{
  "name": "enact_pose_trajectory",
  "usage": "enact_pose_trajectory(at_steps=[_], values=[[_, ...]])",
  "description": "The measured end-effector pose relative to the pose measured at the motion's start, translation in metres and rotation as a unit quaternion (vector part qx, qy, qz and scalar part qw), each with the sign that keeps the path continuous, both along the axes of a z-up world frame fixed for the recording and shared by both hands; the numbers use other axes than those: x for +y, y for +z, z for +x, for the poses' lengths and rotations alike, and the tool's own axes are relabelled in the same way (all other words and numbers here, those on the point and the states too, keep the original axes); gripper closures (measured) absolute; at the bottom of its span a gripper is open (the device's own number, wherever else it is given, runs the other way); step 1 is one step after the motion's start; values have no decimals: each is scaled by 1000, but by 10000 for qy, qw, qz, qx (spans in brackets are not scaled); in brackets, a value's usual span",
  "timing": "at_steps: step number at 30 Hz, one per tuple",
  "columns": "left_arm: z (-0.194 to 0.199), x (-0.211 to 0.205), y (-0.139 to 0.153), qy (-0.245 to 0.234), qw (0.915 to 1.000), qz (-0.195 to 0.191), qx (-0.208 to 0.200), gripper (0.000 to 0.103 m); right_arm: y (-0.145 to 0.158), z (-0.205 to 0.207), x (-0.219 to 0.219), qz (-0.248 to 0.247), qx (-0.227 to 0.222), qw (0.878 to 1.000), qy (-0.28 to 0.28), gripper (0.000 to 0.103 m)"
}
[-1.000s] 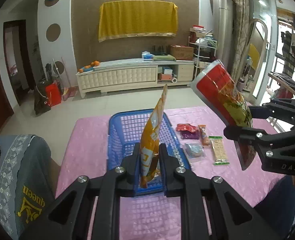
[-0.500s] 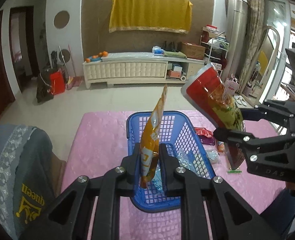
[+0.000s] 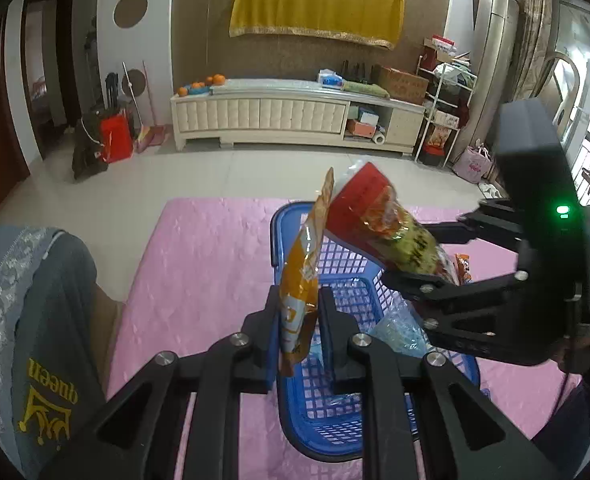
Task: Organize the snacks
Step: 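Carry both pouches over the basket and open the right tool to drop the red-and-white pouch, then open the left tool to drop the orange pouch into the basket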
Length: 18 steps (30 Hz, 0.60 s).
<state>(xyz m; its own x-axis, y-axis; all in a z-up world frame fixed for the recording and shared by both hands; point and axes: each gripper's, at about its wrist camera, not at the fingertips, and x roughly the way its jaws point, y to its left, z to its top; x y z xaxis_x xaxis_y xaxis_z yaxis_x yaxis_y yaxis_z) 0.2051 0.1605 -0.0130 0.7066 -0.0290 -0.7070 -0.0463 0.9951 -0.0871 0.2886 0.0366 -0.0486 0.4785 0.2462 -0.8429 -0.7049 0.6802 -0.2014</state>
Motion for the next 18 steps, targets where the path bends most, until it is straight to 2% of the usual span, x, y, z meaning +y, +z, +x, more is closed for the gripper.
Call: enact_pose_trajectory(at_steps=[4,7,9,12,13,15,18], values=[[1,4,-7,30,9999,54,116,87,-17,7,6,-256,-146,9995,99,47],[1,7,-8,105,9998,49,176,87,-29,9,14,-566,-372,9976,166,39],[-1,6,-8,121,9997,76,201,87,-33,9,15,-735,-492,9960,117,29],[-3,3,-8,107,9995,167,258,87,-31,5,10,-711,-567,9958,52,15],[-4,0,-7,115,9992,222,302,87,-31,5,8,-707,-486,9963,20,13],[-4,-5,-6,59,9993,176,329,87,-29,7,3,-663,-379,9970,-104,12],[-8,-10,0,-44,9994,203,264,87,-18,4,-9,-347,-187,9989,-268,12]])
